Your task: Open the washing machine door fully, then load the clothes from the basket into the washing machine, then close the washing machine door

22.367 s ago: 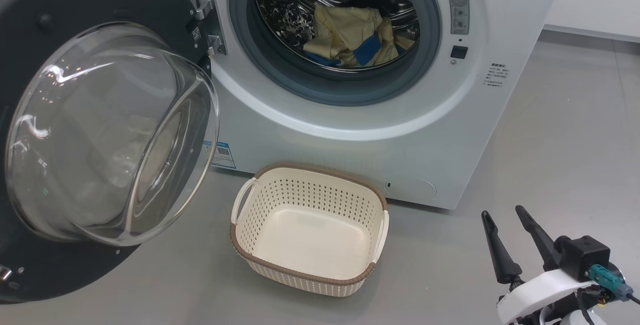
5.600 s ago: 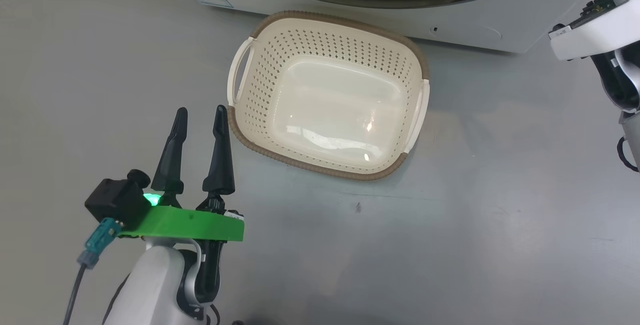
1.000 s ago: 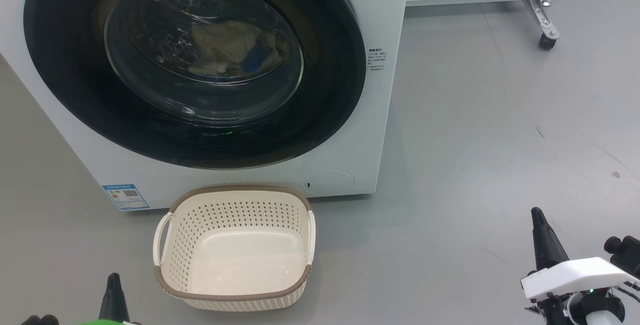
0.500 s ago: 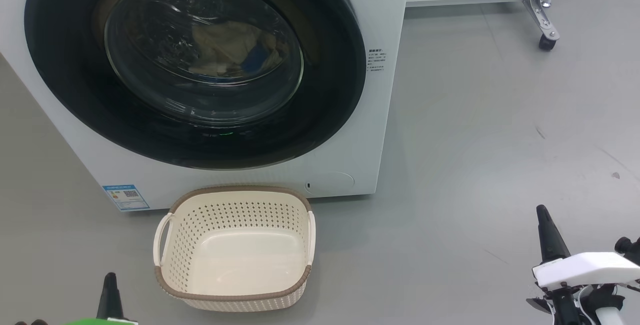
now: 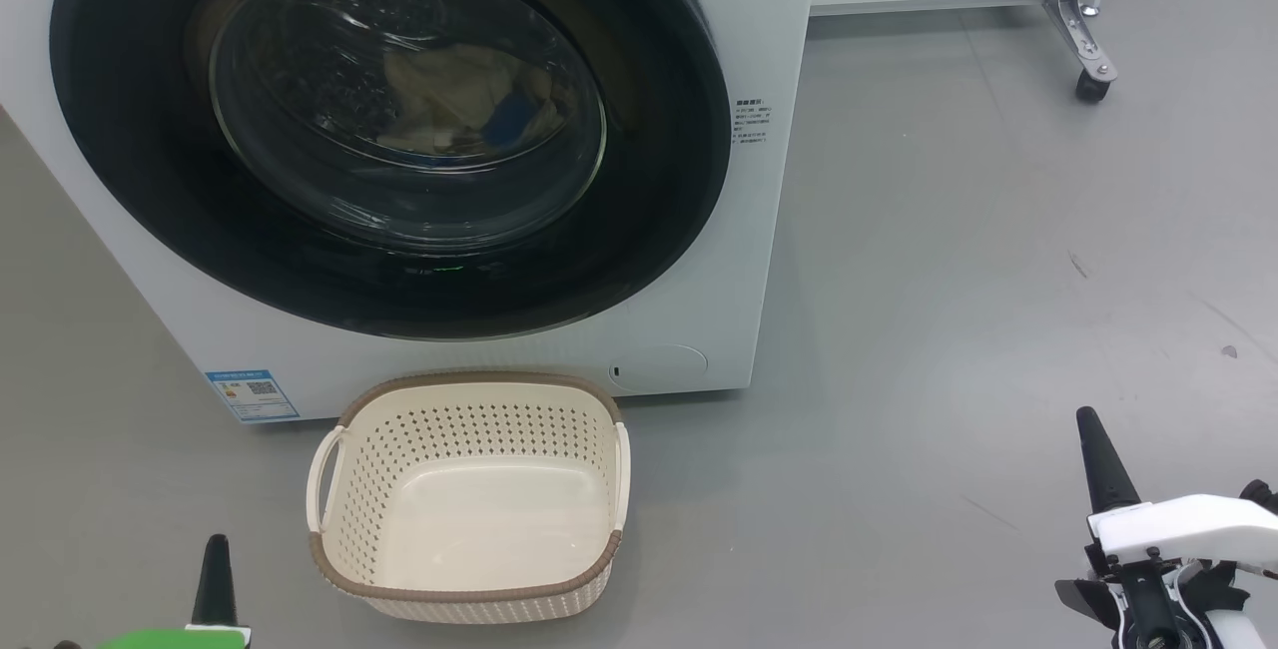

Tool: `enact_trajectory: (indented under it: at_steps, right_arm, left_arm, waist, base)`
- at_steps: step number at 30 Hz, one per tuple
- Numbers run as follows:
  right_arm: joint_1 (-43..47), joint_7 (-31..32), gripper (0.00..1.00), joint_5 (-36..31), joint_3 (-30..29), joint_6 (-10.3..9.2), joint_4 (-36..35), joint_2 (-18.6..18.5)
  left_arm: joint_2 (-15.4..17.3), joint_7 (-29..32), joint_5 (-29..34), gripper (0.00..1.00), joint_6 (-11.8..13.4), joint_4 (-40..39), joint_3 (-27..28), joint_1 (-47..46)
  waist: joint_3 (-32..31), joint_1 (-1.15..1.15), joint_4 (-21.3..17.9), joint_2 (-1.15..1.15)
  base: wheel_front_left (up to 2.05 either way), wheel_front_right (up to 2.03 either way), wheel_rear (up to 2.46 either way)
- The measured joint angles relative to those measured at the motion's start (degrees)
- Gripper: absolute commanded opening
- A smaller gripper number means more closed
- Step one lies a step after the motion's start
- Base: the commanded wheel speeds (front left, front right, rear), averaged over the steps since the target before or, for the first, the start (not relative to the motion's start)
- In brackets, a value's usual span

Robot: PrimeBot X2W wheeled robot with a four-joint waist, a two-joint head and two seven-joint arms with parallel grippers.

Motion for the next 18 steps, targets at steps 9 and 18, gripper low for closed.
enact_trajectory:
  at_steps: [9, 18]
  right_arm:
    - [-0.5, 1.5, 0.0, 6.9, -1.2, 0.0, 0.5, 0.3]
    - [-1.4, 3.1, 0.0, 13.8, -2.2, 0.01, 1.1, 0.7]
  left_arm:
    - [0.0, 1.8, -6.3, 0.0, -0.1, 0.0, 0.9, -0.2]
    - [0.0, 3.5, -12.9, 0.0, -0.5, 0.0, 1.5, -0.9]
  waist:
    - [-0.1, 0.0, 0.0, 0.0]
    - [-0.1, 0.0, 0.0, 0.0]
  base:
    - [0.0, 0.0, 0.0]
    - [0.0, 0.0, 0.0]
